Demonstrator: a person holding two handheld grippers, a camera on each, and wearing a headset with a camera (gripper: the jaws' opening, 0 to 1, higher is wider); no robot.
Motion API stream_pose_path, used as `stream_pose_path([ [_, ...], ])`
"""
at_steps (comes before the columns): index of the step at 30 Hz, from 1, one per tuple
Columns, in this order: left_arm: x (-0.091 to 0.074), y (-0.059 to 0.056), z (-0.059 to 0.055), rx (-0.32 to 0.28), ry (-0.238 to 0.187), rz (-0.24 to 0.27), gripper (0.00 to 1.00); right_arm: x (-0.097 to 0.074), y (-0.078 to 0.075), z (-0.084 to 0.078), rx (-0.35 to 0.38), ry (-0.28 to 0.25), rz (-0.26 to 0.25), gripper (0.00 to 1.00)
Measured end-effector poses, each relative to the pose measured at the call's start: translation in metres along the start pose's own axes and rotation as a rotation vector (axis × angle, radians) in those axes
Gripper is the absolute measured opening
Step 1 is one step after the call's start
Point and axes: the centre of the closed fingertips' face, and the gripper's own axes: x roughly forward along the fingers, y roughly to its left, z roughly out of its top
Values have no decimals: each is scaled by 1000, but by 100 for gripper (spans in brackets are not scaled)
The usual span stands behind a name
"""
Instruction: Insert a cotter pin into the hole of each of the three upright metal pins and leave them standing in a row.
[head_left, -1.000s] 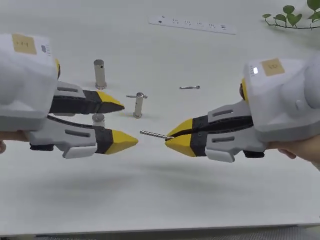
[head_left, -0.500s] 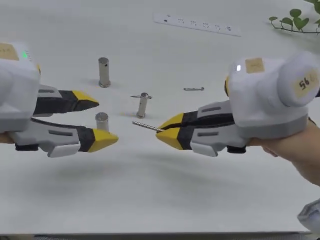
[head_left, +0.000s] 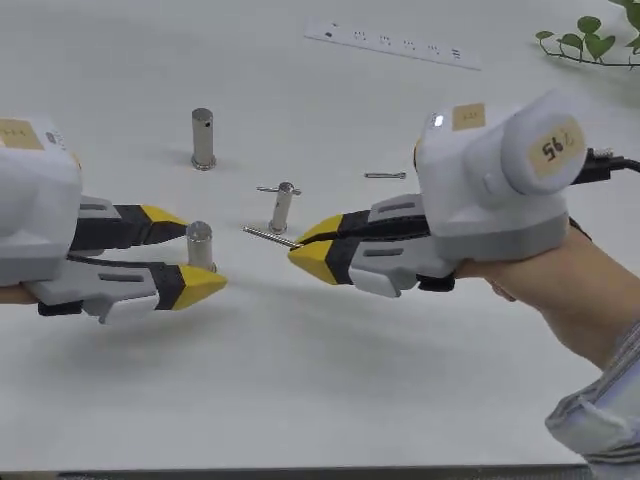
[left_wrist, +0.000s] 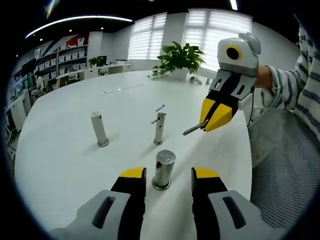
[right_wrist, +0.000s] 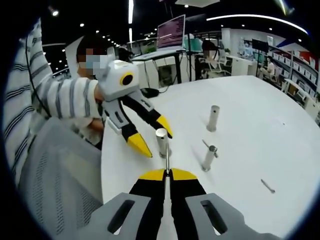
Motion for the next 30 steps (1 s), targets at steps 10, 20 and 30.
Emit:
stream_pose_path([
  [10,4,0,-5,6,11,9,25,9,0,-5,6,26,15,4],
  [20,8,4,-3,13,-1,37,13,16,2,-5,-13,47,37,4],
  [30,9,4,-4,11,-1,38,12,19,4,0,-22,41,49,4],
])
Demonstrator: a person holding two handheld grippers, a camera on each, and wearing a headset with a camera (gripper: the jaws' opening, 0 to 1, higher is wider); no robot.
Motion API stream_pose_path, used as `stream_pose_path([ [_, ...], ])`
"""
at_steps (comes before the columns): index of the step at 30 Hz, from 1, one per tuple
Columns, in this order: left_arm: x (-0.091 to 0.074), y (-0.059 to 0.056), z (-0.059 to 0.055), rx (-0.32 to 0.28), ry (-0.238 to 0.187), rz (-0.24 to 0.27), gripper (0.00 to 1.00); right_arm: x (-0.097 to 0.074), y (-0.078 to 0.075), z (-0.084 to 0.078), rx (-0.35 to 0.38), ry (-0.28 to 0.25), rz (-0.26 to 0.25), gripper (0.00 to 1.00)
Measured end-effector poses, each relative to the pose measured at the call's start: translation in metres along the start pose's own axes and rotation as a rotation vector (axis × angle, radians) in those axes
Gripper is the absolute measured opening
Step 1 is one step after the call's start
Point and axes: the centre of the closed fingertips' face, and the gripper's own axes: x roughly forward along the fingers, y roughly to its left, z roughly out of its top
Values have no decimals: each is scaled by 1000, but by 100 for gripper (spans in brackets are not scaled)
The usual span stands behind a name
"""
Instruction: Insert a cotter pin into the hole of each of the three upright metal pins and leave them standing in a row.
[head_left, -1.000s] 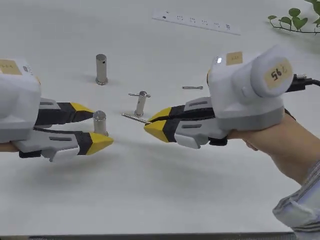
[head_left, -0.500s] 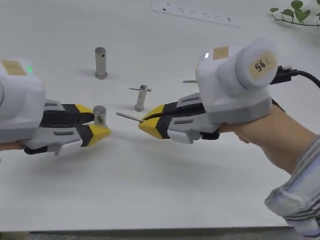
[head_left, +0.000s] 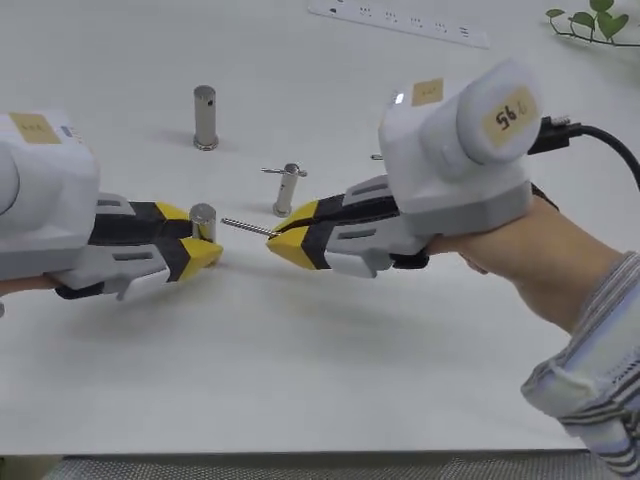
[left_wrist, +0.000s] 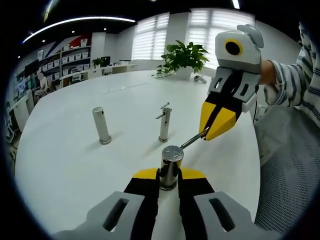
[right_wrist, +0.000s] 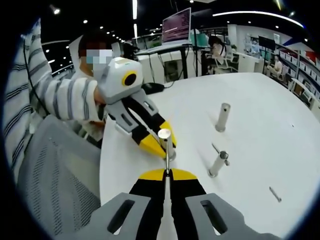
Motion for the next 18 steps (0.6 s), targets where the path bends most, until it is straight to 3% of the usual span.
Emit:
stream_pose_path([
  [4,0,-1,0,25,-5,4,12,2,0,-1,-8,9,1,4],
  [18,1,1,0,18,-9,8,12,2,2,4,-18,-2,0,4],
])
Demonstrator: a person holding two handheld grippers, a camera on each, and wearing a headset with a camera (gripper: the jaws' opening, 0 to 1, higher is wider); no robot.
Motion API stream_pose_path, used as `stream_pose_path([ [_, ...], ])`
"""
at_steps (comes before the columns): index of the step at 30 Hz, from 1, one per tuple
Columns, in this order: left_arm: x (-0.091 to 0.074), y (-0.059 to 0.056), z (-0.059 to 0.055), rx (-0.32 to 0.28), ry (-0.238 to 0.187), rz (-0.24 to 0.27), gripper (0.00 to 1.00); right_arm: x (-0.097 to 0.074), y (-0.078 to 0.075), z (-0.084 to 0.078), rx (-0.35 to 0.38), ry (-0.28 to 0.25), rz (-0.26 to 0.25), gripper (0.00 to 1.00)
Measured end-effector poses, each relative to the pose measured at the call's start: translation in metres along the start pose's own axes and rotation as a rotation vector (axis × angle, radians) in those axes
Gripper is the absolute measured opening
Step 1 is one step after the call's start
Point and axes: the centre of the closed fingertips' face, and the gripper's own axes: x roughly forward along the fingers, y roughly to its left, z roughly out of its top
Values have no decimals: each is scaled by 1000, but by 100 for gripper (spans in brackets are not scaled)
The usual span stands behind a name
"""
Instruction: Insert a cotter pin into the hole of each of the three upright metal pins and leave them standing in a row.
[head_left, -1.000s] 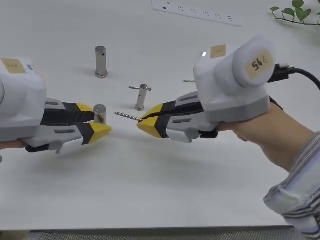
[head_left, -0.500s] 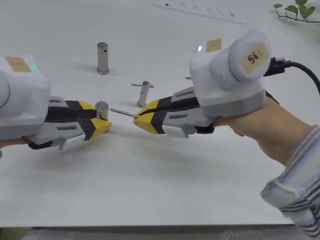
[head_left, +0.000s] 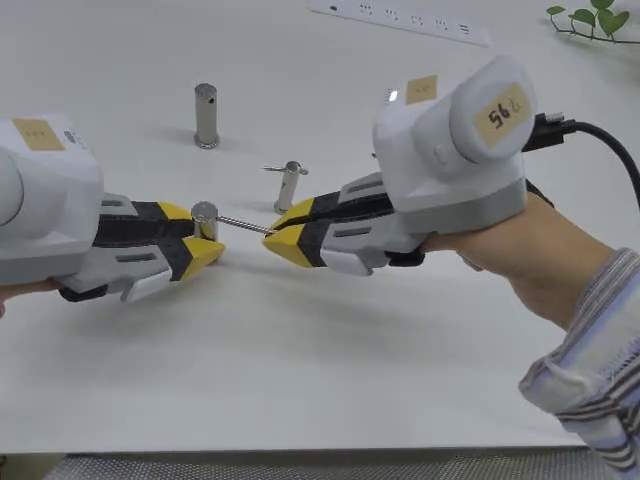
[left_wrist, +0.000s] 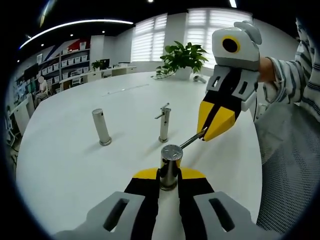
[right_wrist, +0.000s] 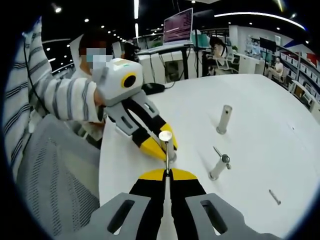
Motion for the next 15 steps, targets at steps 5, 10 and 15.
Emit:
stream_pose_path([
  [5,0,0,0,2,5,-2,12,4,0,-1,-1,11,2,4],
  [10,0,-1,0,6,9,-1,12,7,1,0,-11,19,8,4],
  [15,0,-1,0,9,10,5,12,10,0,1,-31,28,6,4],
])
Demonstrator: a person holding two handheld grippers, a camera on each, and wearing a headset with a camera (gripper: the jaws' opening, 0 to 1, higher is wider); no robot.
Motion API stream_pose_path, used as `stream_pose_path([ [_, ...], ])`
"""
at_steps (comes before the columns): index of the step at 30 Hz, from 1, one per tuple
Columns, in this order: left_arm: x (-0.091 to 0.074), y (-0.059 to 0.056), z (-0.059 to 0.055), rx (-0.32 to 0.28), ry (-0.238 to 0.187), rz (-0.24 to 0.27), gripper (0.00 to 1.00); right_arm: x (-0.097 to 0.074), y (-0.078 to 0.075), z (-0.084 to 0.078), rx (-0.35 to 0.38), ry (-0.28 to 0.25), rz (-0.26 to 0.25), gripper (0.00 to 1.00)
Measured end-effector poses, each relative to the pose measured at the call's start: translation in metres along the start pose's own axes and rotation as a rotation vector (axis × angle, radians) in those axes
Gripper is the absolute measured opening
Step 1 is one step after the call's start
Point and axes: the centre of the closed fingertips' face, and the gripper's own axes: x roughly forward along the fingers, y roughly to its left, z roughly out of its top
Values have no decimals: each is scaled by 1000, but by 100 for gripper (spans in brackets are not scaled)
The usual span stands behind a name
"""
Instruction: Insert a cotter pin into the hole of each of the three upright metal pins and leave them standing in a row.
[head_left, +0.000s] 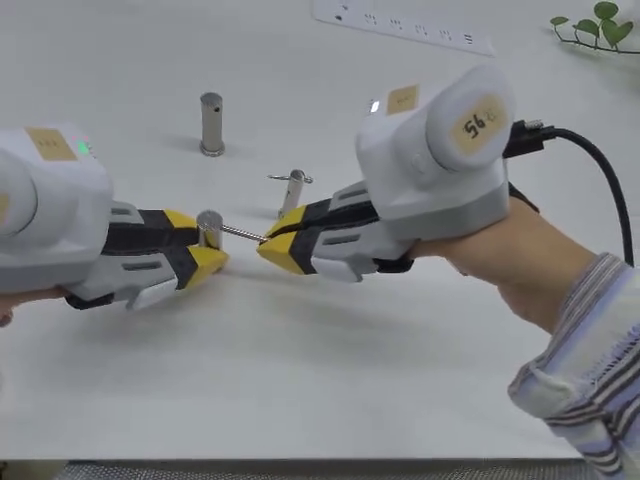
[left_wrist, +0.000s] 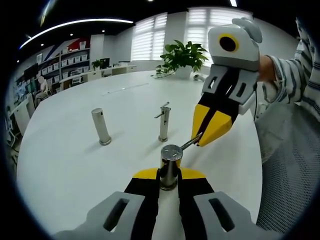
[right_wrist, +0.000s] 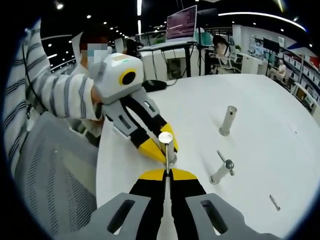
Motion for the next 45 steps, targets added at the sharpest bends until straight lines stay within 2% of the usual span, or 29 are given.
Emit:
stream_pose_path([
  [7,0,1,0,-3,1,7,12,6,-6,1,1,-5,-7,4],
  [16,0,2,-1,3,-3,21,11,7,-4,1,13,-3,-7,4],
  [26,1,1,-1,-21,-17,23,11,6,-1,2,43,-20,-16,4],
  [37,6,0,0,-45,-32,13,12,22,-3,14,36,-45,-21,5],
  [42,7,0,0,-46,-33,11,12,20,-7,11,22,-38,-33,11],
  [45,7,1,0,-45,-33,9,12,15,-8,8,22,-33,-35,11],
])
